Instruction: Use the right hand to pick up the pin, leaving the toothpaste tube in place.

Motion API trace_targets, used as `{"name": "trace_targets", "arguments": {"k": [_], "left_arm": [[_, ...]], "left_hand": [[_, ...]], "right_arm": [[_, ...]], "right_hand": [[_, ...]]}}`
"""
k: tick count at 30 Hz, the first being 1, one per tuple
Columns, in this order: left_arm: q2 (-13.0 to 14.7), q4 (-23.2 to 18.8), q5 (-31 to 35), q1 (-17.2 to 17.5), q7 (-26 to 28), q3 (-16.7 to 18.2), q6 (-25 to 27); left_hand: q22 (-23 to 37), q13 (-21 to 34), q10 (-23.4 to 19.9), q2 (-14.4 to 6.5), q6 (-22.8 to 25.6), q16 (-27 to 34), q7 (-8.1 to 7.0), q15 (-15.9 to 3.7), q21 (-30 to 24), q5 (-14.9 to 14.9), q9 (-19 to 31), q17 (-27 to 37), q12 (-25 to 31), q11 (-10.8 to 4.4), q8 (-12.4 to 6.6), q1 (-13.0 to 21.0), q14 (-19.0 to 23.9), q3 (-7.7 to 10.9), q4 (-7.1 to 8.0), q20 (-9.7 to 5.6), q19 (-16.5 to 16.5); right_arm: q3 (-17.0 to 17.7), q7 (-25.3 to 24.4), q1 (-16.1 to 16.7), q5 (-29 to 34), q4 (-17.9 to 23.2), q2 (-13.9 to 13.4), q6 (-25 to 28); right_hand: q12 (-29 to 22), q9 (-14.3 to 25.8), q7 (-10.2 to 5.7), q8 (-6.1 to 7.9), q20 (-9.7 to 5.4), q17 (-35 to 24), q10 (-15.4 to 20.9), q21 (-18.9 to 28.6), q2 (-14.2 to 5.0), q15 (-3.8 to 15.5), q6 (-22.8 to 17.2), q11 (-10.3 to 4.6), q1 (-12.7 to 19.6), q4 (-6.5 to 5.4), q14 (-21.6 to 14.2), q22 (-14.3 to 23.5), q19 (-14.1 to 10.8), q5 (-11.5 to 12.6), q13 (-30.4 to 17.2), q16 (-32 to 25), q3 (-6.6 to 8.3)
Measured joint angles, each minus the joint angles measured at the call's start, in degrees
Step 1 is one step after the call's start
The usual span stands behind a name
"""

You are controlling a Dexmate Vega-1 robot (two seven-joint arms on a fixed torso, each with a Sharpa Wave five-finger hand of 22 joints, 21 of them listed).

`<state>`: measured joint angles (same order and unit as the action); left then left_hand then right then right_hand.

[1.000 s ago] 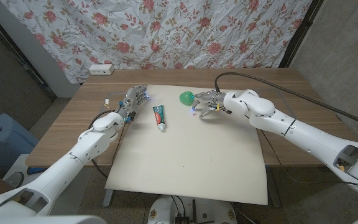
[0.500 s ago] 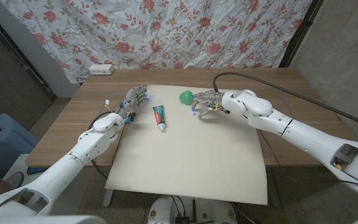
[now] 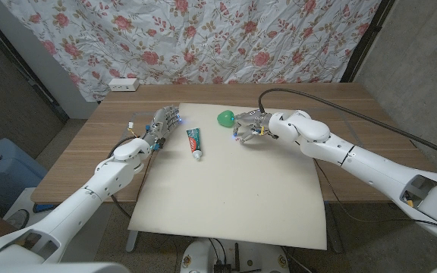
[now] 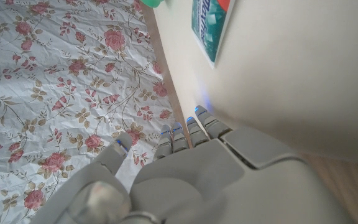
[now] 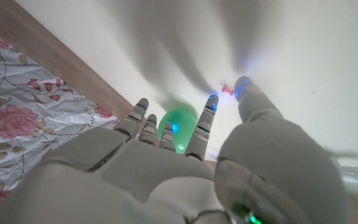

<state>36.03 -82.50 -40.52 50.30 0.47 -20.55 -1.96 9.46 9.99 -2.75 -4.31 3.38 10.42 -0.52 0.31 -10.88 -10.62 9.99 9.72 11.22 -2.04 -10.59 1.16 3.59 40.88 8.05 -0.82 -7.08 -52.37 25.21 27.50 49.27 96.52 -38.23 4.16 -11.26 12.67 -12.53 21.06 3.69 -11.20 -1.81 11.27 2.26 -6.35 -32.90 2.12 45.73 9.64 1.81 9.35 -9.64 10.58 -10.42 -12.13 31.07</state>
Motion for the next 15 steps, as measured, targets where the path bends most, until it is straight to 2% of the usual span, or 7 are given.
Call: {"name": "trace_targets", "arguments": {"k": [2,9,12,15], "left_arm": [[0.03,0.0,-0.01,0.0,-0.04,0.0,0.01],[0.2,-0.08,-0.02,0.0,-0.06,0.0,0.2],[0.27,-0.24,-0.05,0.03,-0.05,0.0,0.34],[0.33,-0.33,-0.07,0.1,-0.03,0.0,0.39]], "left_hand": [[0.0,0.0,0.0,0.0,0.0,0.0,0.0,0.0,0.0,0.0,0.0,0.0,0.0,0.0,0.0,0.0,0.0,0.0,0.0,0.0,0.0],[0.0,0.0,0.0,0.0,0.0,0.0,0.0,0.0,0.0,0.0,0.0,0.0,0.01,0.0,0.0,0.0,0.0,0.24,-0.24,0.0,0.0],[0.0,0.0,0.0,0.0,0.0,0.0,0.0,0.0,0.0,0.0,0.0,0.0,0.02,0.0,0.0,0.0,0.0,0.24,-0.24,0.0,0.0],[0.0,0.0,0.0,0.0,0.0,0.0,0.0,0.0,0.0,0.0,0.0,0.0,0.02,0.0,0.0,0.0,0.0,0.24,-0.24,0.0,0.0]], "right_arm": [[-0.07,-0.26,0.05,0.06,-0.12,0.08,0.14],[-0.27,-1.58,0.38,0.36,-0.43,0.2,0.52],[-0.34,-2.18,0.6,0.52,-0.49,0.2,0.66],[-0.38,-2.86,0.72,0.73,-0.52,0.21,0.81]], "right_hand": [[0.0,0.0,-0.07,0.15,0.2,0.0,0.18,0.0,0.58,0.21,-0.57,-0.18,0.58,0.0,-0.21,0.0,-0.19,0.0,0.0,-0.45,-0.32],[0.0,0.04,-0.07,1.02,-0.43,-0.14,1.33,0.0,0.58,0.62,-2.77,-0.26,0.58,0.07,-1.43,0.08,-1.24,-0.21,0.0,-0.45,-0.55],[0.0,0.27,-0.11,1.45,-0.21,-0.14,2.15,0.0,0.58,0.83,-3.82,-0.67,0.58,0.07,-1.63,0.14,-1.83,-0.21,0.0,-0.45,-0.55],[0.0,0.26,-0.02,2.11,-0.61,-0.14,2.55,0.0,0.39,1.22,-4.66,-0.7,0.8,0.08,-2.02,0.14,-2.23,-0.21,0.0,-0.86,-1.03]]}}
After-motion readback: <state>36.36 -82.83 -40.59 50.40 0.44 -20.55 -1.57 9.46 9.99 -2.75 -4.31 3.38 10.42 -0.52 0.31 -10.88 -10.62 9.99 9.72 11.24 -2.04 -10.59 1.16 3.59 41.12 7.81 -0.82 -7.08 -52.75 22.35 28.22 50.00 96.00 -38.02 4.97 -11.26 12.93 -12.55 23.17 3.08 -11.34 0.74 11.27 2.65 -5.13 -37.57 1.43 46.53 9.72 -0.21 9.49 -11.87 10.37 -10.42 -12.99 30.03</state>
